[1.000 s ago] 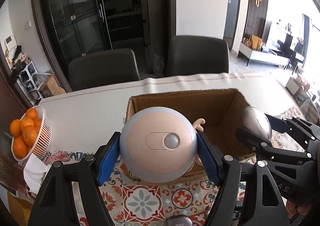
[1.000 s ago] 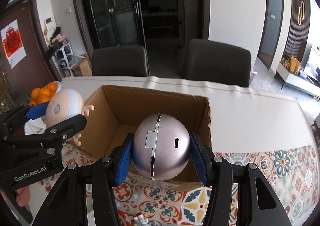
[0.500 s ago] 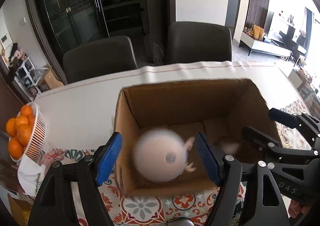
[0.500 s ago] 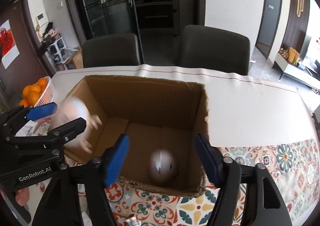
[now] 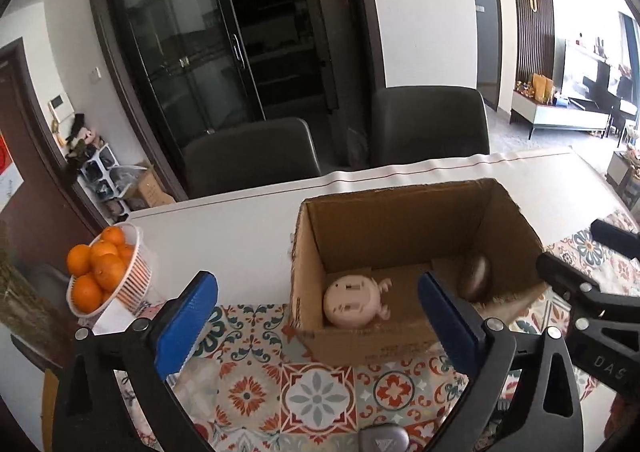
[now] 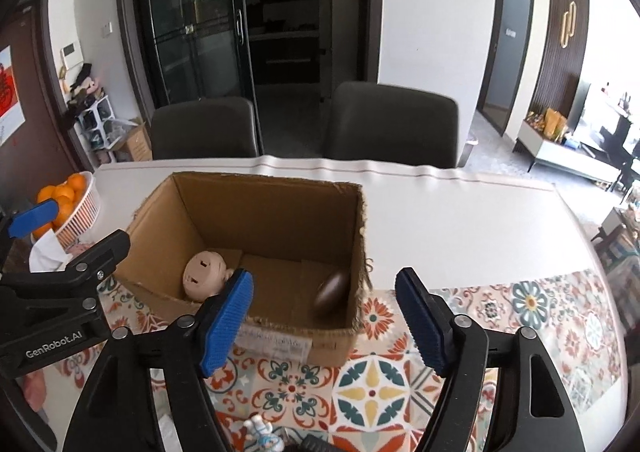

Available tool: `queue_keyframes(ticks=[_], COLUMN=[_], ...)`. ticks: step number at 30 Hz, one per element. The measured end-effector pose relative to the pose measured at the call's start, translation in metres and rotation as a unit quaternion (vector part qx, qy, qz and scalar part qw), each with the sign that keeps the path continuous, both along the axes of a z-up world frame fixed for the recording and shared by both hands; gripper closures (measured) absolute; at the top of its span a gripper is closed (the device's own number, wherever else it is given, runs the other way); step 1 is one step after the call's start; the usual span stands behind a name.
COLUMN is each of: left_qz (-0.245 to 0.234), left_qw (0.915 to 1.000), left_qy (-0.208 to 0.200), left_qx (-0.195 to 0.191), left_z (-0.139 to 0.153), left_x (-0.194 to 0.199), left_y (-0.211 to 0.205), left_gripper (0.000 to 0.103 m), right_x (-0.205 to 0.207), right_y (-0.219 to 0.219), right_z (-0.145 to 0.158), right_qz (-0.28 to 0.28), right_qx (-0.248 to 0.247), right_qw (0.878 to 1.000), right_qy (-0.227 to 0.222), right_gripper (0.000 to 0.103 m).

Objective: Organize rigid objects
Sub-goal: 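Open both grippers to drop the speaker and toy into the box, then move both tools back toward the remaining items on the runner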

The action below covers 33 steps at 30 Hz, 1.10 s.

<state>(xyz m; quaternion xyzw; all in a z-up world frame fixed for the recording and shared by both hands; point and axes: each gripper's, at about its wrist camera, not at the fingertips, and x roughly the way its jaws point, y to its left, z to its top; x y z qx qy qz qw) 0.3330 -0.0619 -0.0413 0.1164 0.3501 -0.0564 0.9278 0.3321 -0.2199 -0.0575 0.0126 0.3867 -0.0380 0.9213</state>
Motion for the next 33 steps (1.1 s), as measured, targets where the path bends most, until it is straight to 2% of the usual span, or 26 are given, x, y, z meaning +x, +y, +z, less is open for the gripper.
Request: queue_keyframes(ticks=[4, 12, 16, 21, 33], left_qz=[-0.001, 0.0, 0.002, 0.01, 0.038], left_qw=[0.9998, 0.9993, 0.999, 0.9986, 0.9989], left_qy=[-0.018, -0.037, -0.045, -0.051, -0.024], left_qx=[0.0, -0.006, -0.005, 0.002, -0.017], left_z=[0.007, 0.018, 0.021, 0.017, -0.009], left_x=[-0.026, -0.07, -0.094, -0.121, -0.166], left_y=[0.006, 0.011, 0.012, 0.013, 0.017], left_gripper=[0.001, 0.001, 0.001, 0.001, 0.001], right_x=[-0.028, -0.081, -0.107, -0.128, -0.168], right_y=[0.0, 0.01, 0.011, 0.012, 0.01], right_z=[0.013, 0.033, 0.04, 0.038, 0.008], right_qz=[-0.01, -0.01, -0.004, 0.006, 0.028], right_qx=[-0.011, -0.044, -0.042, -0.04, -0.019], right_qw=[0.999, 0.996, 0.995, 0.994, 0.997], right_qy=[-0.028, -0.078, -0.095, -0.098, -0.069], right_gripper=[0.023, 0.023, 0.022, 0.022, 0.023])
